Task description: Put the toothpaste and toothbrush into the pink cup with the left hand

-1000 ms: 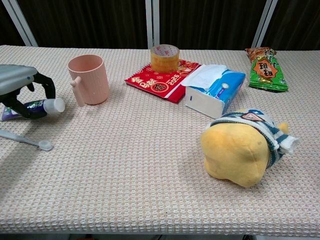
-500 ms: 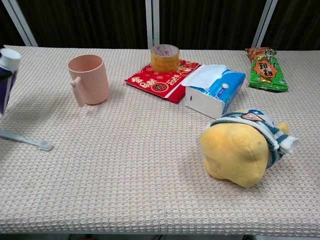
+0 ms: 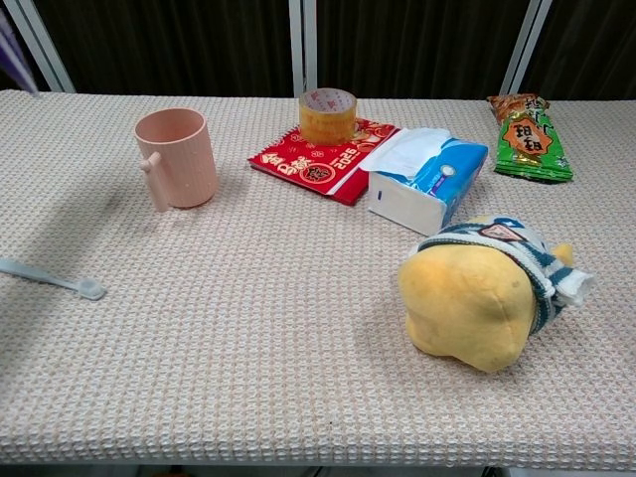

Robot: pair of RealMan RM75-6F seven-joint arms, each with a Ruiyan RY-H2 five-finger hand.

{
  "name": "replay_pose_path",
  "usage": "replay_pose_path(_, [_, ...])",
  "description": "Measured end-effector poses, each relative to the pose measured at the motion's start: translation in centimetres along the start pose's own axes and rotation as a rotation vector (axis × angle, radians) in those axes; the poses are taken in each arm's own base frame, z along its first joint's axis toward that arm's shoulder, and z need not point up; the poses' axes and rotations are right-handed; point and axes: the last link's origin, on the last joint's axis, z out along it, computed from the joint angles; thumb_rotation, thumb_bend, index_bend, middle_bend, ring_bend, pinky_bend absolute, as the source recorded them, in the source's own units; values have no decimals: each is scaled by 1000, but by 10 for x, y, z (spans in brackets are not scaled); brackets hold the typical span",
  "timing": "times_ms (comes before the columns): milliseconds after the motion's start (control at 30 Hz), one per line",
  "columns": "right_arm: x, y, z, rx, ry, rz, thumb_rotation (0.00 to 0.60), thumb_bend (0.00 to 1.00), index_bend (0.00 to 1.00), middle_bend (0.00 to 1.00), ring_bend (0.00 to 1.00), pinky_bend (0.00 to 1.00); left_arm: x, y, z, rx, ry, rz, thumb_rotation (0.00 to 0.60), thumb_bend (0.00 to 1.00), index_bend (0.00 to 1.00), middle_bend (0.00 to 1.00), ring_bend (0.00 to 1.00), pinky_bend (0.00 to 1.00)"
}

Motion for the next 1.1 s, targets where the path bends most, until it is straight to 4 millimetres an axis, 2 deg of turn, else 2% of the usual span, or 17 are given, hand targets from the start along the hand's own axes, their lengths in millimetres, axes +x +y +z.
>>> replay_pose_path(100, [0, 0, 0, -2, -1, 2, 600, 319, 0, 0, 0, 0, -18, 13, 9, -34, -25, -14, 600, 300, 603, 557, 301, 361])
replay_pose_path(267, [3, -2, -1, -3, 1, -3, 600, 322, 0, 0, 0, 0, -60, 24, 23, -46, -67, -99, 600, 300, 609, 562, 301, 356])
replay_pose_path(533, [5, -2, -1, -10, 1, -12, 600, 325, 0, 0, 0, 0, -109, 19, 33, -33, -119, -131, 600, 300, 609, 563, 301, 349])
replay_pose_path(733, [2, -6, -2, 5, -7, -18, 600, 324, 0, 0, 0, 0, -123, 7, 33, -24, -138, -99, 600, 301, 609, 563, 301, 347])
replay_pose_path(933, [-1, -4, -2, 0, -16, -22, 600, 324, 0, 0, 0, 0, -126, -9, 31, -23, -124, -54, 600, 301, 609, 563, 301, 346])
replay_pose_path(1100, [-3, -4, -2, 2, -21, -24, 600, 324, 0, 0, 0, 0, -125, -14, 30, -18, -112, -67, 600, 301, 609, 563, 301, 346])
